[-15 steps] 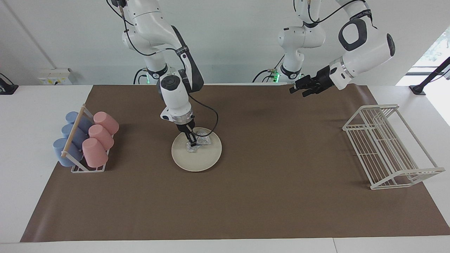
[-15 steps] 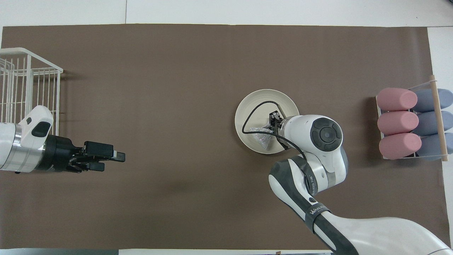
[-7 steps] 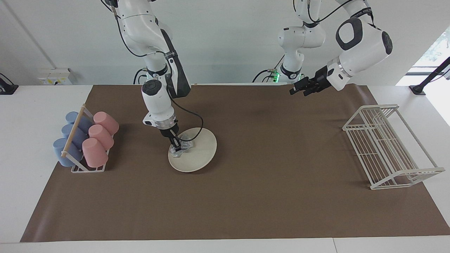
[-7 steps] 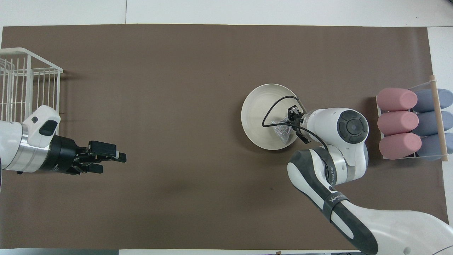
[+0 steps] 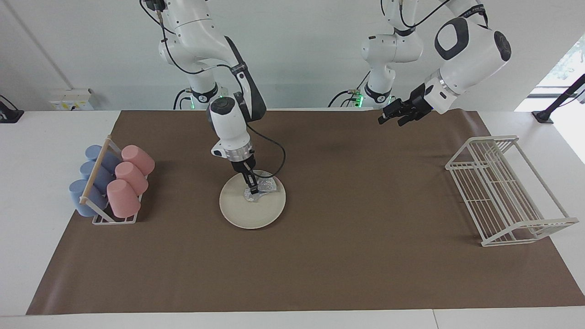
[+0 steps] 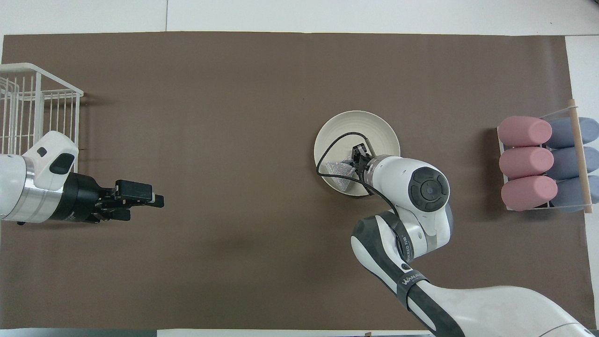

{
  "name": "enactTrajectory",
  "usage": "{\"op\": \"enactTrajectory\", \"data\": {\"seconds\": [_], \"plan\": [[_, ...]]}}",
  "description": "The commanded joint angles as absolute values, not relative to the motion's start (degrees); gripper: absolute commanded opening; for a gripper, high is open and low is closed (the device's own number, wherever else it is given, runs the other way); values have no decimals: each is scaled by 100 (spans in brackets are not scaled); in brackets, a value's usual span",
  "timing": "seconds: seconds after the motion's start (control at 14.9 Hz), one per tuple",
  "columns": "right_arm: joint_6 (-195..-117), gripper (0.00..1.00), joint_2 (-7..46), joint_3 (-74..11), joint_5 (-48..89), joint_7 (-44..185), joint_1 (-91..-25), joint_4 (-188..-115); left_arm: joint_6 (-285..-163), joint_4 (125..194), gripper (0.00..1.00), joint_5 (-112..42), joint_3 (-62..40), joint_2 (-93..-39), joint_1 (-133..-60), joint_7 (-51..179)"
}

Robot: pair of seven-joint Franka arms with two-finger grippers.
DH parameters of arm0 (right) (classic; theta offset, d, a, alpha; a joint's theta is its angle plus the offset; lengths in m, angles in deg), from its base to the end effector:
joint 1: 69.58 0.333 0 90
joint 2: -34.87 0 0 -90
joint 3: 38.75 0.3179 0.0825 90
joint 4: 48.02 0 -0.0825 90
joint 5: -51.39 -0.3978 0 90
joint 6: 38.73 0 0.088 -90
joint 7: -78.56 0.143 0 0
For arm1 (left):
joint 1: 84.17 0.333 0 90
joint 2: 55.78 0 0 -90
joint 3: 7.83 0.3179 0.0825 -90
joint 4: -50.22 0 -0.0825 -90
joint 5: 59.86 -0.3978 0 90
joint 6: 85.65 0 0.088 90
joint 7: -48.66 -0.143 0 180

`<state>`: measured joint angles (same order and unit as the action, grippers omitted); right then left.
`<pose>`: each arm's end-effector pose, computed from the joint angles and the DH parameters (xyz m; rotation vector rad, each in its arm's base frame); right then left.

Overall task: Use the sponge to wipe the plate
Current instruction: 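Rub the scrubber in circles over the plate with the right gripper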

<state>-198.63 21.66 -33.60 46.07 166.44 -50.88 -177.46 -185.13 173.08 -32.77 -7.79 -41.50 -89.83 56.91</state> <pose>0.5373 0.2346 0.2474 -2.3491 1.6164 -0.1656 0.4657 -0.1037 0.4709 2.6812 0.2189 -0.2882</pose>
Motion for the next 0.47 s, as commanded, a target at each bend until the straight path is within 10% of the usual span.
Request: {"op": "enactTrajectory", "data": {"seconds": [0.0,0.4], "plan": [[-20238,0,1536,-3330,4516,16768,-5094,-17652,-18619,17300,100,-3455,-774,-4180,-9041,5788],[-20449,0,1263,-3348,4243,15763,-5417,-17405,-18646,17282,100,-3516,-809,-4189,-9067,5788]]}}
